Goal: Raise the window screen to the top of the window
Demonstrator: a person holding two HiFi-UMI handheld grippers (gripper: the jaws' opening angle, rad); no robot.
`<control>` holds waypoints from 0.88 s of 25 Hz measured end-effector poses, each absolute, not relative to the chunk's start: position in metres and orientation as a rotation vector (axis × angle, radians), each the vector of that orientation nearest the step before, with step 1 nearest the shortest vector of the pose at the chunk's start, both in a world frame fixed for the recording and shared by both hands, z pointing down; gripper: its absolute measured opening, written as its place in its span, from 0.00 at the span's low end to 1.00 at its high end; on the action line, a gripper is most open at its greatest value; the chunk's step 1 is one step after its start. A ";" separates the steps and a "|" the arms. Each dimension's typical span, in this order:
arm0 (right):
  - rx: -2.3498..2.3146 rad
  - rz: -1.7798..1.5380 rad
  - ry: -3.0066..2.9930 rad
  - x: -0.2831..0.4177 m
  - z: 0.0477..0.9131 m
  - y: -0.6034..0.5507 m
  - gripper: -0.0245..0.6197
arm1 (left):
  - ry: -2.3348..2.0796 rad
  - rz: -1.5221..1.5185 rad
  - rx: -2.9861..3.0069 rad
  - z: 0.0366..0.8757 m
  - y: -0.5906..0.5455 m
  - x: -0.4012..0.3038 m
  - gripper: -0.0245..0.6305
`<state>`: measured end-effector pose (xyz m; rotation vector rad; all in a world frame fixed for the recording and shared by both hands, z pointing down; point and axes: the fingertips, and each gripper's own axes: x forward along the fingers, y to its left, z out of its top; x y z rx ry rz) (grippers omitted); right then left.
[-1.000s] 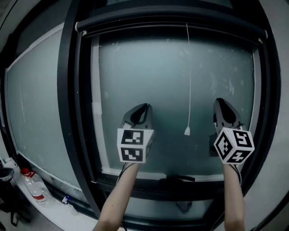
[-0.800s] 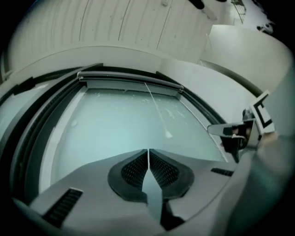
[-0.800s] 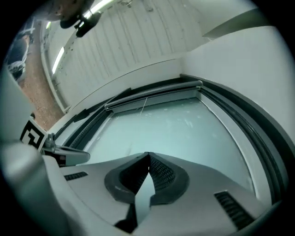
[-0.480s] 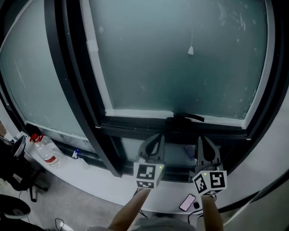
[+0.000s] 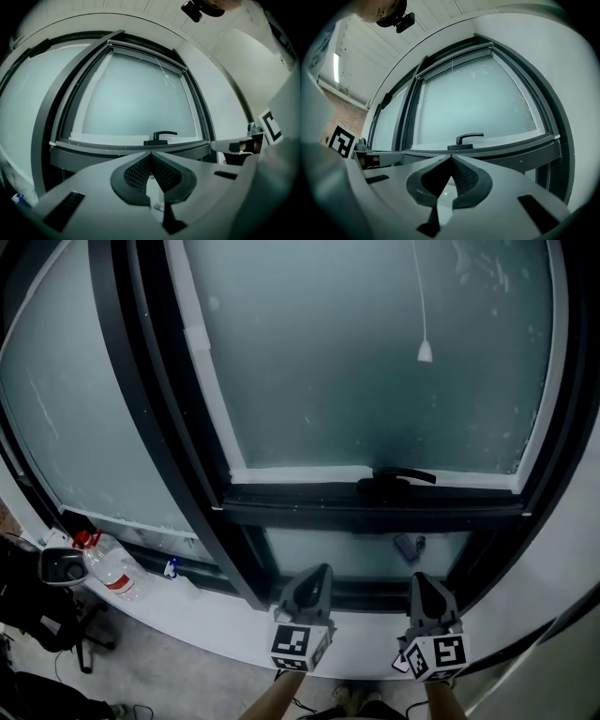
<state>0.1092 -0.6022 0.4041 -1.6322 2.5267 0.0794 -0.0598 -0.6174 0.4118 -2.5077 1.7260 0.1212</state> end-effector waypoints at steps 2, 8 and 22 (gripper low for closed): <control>-1.624 0.083 2.528 0.106 0.402 -0.590 0.05 | 1.737 0.135 -2.490 0.409 -0.603 -0.059 0.04; -1.581 0.119 2.564 0.107 0.398 -0.520 0.05 | 1.825 0.189 -2.448 0.408 -0.529 -0.057 0.04; -1.701 0.276 2.560 0.143 0.398 -0.332 0.05 | 1.754 0.181 -2.495 0.398 -0.355 -0.034 0.04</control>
